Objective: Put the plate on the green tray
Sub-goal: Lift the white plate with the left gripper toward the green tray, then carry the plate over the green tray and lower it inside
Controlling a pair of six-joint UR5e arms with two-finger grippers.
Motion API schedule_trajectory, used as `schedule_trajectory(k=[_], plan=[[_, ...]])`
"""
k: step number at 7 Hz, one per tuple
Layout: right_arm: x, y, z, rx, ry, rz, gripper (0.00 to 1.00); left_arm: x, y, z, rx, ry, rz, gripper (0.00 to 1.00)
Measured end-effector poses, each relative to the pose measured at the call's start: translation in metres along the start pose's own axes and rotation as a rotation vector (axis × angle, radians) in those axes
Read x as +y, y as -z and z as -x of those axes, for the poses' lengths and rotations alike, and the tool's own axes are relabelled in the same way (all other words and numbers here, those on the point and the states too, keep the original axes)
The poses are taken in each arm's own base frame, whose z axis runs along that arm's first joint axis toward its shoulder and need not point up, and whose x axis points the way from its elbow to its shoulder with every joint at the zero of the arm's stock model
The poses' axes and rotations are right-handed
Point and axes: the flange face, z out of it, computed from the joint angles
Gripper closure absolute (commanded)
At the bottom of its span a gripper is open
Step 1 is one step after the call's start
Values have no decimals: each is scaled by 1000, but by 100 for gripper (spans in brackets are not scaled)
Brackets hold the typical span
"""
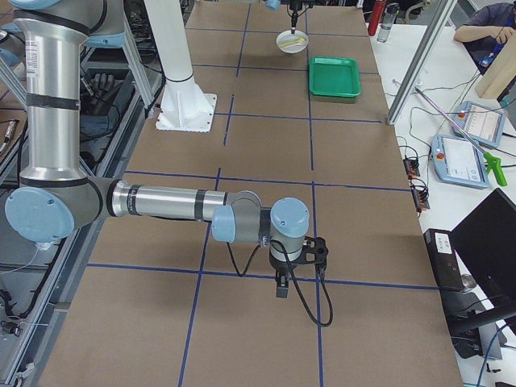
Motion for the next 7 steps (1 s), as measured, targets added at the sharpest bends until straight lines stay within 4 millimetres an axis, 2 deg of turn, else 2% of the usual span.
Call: schedule_trajectory(k=[2, 4, 6, 7], plan=[[0, 0, 0, 0, 0, 0, 0, -62, -1, -31, 9, 7, -18, 100], [0, 0, 0, 0, 0, 0, 0, -97, 5, -60, 20, 10, -37, 100], [0, 0, 0, 0, 0, 0, 0, -139, 7, -97, 29, 24, -50, 100], [0, 0, 0, 0, 1, 0, 0, -152, -5, -113, 25, 4, -54, 100]])
